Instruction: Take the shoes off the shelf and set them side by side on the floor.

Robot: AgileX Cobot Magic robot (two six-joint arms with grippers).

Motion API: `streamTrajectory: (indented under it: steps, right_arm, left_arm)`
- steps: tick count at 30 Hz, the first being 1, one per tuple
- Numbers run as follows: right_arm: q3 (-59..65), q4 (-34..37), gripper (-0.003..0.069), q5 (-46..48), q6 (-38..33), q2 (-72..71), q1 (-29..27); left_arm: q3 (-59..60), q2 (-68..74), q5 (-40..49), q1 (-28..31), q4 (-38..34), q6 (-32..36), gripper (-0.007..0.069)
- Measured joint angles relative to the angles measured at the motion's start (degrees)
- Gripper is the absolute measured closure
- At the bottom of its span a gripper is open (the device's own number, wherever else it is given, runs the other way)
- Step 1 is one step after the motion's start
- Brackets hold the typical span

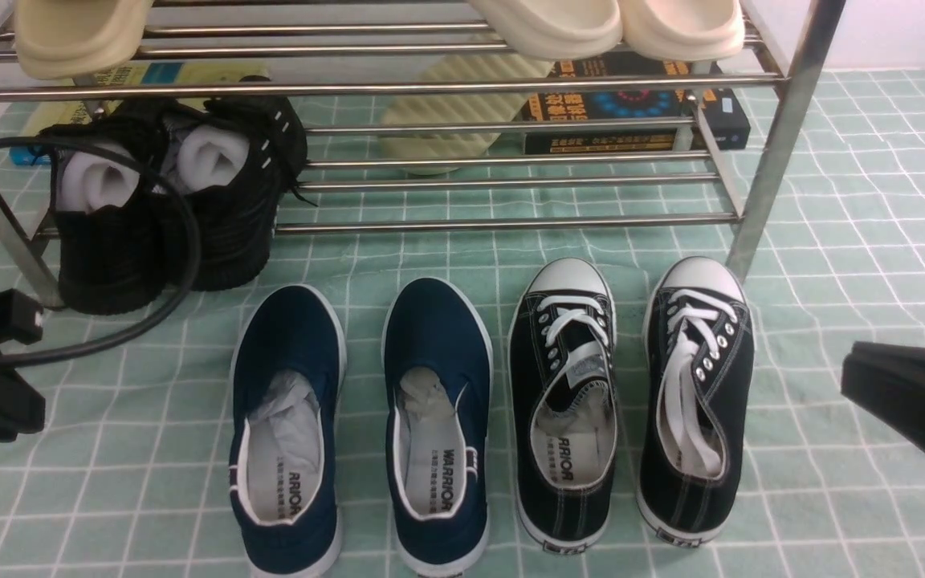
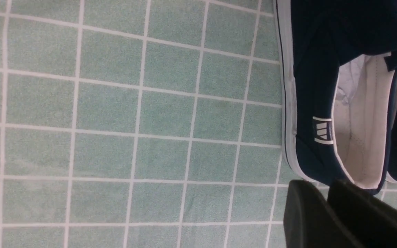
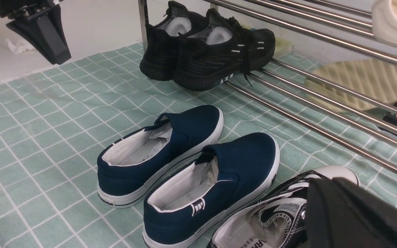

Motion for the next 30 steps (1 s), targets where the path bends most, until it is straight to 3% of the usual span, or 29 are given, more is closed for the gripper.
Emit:
streamTrajectory:
  steps: [18,21,30]
  right_arm:
    - [1.27,0.21,0.0655,0.62,0.08,-3.2,-0.62]
    - [3.49,0.21,0.0654,0.51,0.08,-6.29,-3.47]
    - [20.94,0.21,0.0648,0.74,0.08,-24.39,-28.34]
  left_arm:
    - [0.0,0.0,0.05,0.0,5.99,0.05,0.0487]
    - [0.0,0.0,-0.02,0.0,5.99,0.05,0.0485]
    - [0.0,0.0,-0.18,0.0,5.99,0.05,0.0482]
